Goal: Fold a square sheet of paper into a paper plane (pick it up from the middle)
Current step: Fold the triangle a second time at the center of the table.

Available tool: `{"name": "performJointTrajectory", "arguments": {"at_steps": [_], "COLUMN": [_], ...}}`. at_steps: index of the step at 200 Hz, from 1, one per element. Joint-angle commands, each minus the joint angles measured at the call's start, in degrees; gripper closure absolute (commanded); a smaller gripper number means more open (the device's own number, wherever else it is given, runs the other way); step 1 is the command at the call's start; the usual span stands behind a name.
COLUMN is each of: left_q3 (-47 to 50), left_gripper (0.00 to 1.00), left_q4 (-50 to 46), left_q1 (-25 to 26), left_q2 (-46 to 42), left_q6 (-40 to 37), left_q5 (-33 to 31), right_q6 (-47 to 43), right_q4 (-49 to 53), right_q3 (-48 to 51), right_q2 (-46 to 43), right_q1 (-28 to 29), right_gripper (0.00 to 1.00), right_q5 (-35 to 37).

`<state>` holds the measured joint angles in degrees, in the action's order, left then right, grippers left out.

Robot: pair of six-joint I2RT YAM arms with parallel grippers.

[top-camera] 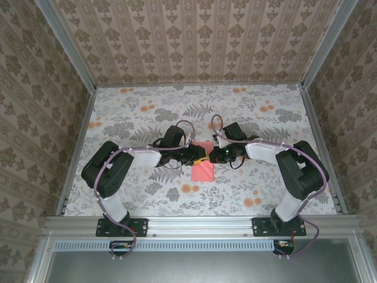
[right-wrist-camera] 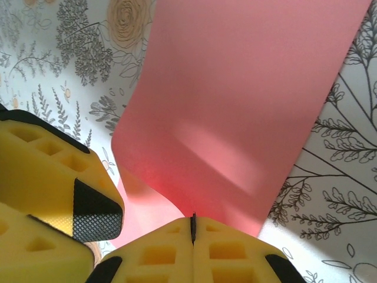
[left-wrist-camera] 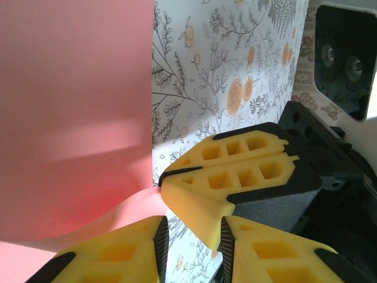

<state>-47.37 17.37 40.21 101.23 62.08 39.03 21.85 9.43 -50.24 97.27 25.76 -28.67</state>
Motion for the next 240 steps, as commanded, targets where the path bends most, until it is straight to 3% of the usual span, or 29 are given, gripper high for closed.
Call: {"name": "performJointTrajectory", "arguments": {"at_steps": [1, 240], "left_q3": [-1.67, -3.91], "left_gripper": [0.69, 0.73], "left_q4": [-1.67, -3.42], "left_q1": [0.28, -0.37], "left_q2": [1.55, 5.20], "left_q6": [-1.77, -2.59], "left_q5": [0.30, 0.62], "right_q6": [-1.78, -3.92], "right_q4": [1.96, 4.01], "right_q3": [-1.94, -4.17], "right_q2": [1.32, 5.05], "right_q1": [0.17, 0.17], "right_gripper": [0.96, 0.96], "right_q5": [1.74, 3.08]}}
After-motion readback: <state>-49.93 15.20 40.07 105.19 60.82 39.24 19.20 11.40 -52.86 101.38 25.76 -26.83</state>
